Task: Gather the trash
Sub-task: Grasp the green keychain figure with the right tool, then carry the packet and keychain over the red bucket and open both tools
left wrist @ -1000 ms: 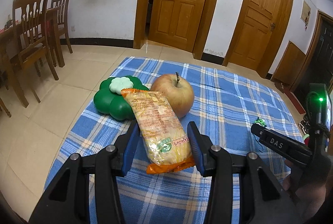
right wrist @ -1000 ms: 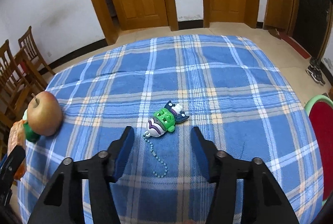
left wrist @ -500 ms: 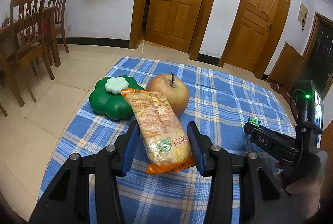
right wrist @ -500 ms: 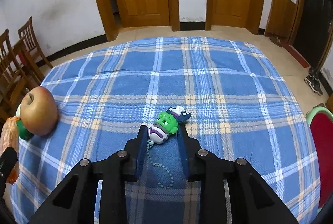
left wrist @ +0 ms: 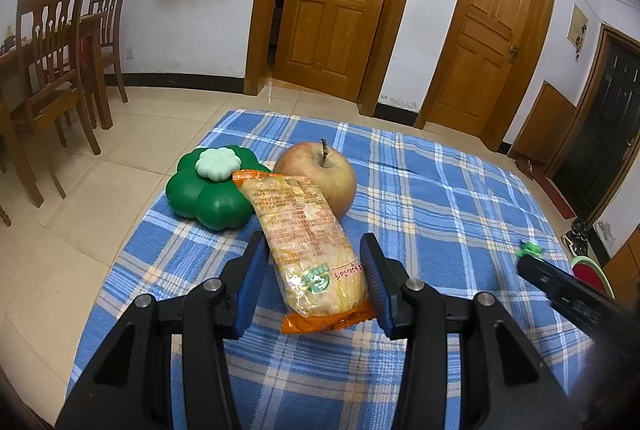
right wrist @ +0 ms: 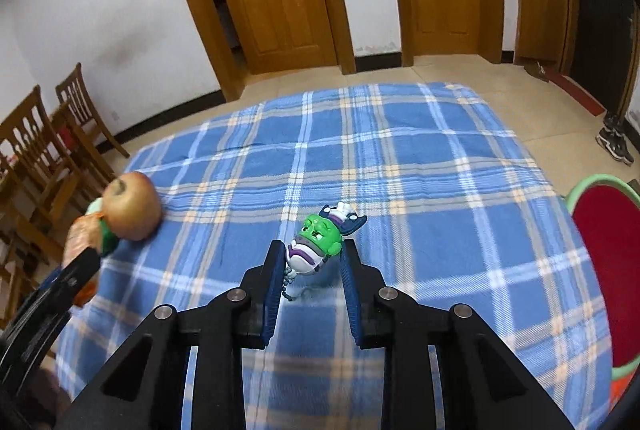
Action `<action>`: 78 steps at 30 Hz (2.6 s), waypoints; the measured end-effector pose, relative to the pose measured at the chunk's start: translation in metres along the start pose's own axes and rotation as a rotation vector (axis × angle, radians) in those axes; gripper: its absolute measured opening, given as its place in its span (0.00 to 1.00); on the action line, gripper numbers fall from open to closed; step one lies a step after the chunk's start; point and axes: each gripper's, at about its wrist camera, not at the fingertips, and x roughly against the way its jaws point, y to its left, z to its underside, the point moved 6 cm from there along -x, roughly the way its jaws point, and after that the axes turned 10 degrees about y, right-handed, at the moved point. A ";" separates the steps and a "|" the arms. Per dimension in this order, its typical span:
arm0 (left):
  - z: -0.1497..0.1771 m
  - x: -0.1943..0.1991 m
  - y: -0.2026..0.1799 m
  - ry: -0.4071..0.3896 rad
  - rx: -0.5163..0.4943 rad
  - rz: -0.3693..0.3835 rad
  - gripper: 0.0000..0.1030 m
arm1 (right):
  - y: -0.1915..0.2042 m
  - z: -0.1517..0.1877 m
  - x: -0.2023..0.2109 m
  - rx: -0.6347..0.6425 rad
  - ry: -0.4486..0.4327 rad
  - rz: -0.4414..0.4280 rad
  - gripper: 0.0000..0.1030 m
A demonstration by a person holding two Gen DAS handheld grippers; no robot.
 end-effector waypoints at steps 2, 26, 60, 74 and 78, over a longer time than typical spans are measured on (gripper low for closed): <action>0.000 0.001 -0.001 -0.004 -0.002 0.002 0.46 | -0.004 0.008 0.016 -0.004 -0.021 -0.006 0.27; 0.012 0.037 -0.067 0.012 -0.114 0.102 0.46 | -0.162 0.054 0.136 -0.246 -0.191 0.175 0.27; 0.088 0.039 -0.296 0.188 -0.494 0.324 0.46 | -0.276 0.114 0.173 -0.454 -0.218 0.152 0.31; 0.117 0.026 -0.379 0.215 -0.645 0.387 0.43 | -0.295 0.134 0.179 -0.512 -0.218 0.139 0.31; 0.122 0.020 -0.398 0.218 -0.675 0.392 0.42 | -0.305 0.138 0.177 -0.532 -0.213 0.140 0.31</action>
